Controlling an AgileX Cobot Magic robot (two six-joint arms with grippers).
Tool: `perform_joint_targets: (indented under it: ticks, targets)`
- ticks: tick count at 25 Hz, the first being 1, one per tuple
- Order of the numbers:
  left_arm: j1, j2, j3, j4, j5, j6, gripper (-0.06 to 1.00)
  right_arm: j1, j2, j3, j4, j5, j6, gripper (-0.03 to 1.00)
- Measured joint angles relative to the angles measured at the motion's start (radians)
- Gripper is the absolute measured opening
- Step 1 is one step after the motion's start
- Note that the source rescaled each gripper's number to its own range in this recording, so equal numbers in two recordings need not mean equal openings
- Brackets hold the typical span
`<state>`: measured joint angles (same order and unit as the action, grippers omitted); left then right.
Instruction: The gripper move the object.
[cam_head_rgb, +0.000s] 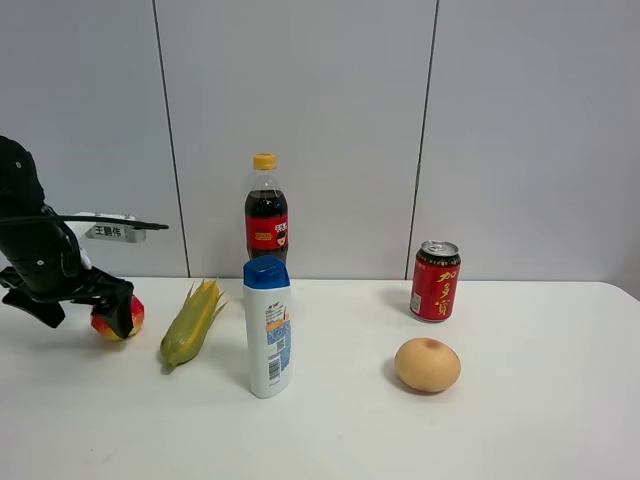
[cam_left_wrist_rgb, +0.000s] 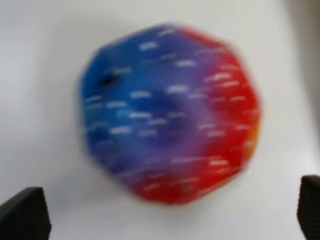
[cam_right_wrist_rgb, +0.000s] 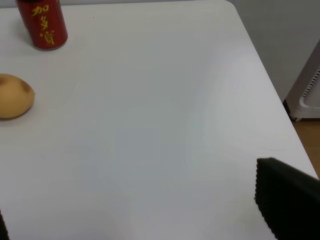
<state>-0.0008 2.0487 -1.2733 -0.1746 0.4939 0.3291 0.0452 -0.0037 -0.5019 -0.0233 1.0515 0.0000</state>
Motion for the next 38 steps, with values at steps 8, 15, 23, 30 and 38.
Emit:
perform_joint_targets:
  ticks: [8, 15, 23, 30, 38]
  targets:
    - [0.014, -0.226, 0.0, 0.009, 0.08, -0.056, 1.0, 0.0, 0.0, 0.0, 0.0, 0.0, 0.0, 1.0]
    - [0.014, -0.494, 0.0, -0.025, 0.094, -0.073, 1.0, 0.0, 0.0, 0.0, 0.0, 0.0, 0.0, 1.0]
    - [0.014, -0.873, 0.0, -0.022, 0.17, -0.074, 1.0, 0.0, 0.0, 0.0, 0.0, 0.0, 0.0, 1.0]
    - [0.014, -1.104, 0.0, 0.134, 0.429, -0.118, 1.0, 0.0, 0.0, 0.0, 0.0, 0.0, 0.0, 1.0]
    - [0.014, -1.375, 0.172, 0.269, 0.538, -0.217, 1.0, 0.0, 0.0, 0.0, 0.0, 0.0, 0.0, 1.0]
